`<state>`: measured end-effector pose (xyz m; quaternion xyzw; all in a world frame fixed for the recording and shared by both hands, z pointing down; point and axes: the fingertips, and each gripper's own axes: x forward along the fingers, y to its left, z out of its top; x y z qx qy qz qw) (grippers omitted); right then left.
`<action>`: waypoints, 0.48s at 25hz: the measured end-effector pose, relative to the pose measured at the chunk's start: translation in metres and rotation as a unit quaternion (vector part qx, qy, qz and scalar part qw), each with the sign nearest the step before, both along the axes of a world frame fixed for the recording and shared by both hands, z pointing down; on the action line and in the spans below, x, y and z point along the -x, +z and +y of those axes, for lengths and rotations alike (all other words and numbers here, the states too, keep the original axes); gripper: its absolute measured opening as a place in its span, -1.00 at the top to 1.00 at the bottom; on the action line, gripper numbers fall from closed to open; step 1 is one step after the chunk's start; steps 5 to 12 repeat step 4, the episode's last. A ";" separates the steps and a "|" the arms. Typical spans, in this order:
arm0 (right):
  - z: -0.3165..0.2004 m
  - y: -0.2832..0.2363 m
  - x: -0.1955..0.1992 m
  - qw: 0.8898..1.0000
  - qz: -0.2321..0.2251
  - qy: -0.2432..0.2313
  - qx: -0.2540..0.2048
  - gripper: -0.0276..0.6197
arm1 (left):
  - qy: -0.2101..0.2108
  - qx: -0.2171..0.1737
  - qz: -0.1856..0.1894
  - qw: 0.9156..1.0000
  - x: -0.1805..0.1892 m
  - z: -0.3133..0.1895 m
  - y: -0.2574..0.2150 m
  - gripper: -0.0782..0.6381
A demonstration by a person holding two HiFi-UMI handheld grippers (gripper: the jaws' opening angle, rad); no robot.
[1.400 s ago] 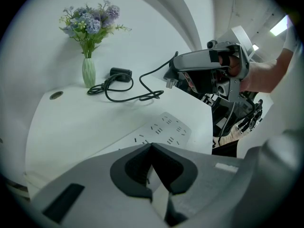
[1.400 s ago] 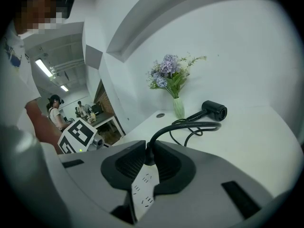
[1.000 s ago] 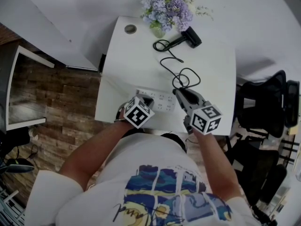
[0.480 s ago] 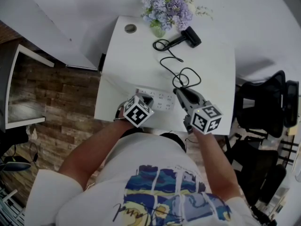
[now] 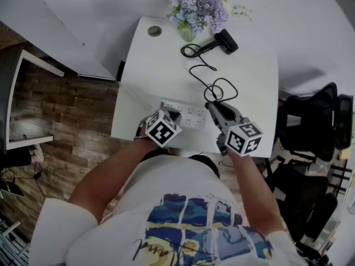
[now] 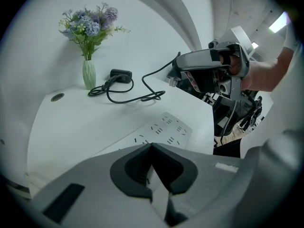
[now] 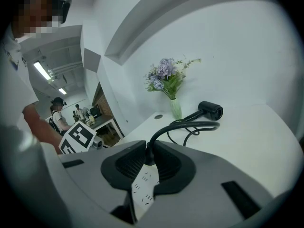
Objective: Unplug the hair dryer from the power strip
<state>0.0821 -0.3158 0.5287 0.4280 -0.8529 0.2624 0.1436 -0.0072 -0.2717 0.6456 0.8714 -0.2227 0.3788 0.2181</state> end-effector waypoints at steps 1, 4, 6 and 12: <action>0.000 0.001 0.000 1.000 -0.002 0.001 0.001 0.74 | -0.001 0.000 0.000 1.000 0.000 0.000 0.000 0.78; 0.001 0.004 -0.001 1.000 -0.006 0.005 0.005 0.74 | -0.002 0.000 -0.001 1.000 0.001 0.001 0.001 0.78; 0.001 0.004 -0.001 1.000 -0.006 0.005 0.005 0.74 | -0.002 0.000 -0.001 1.000 0.001 0.001 0.001 0.78; 0.001 0.004 -0.001 1.000 -0.006 0.005 0.005 0.74 | -0.002 0.000 -0.001 1.000 0.001 0.001 0.001 0.78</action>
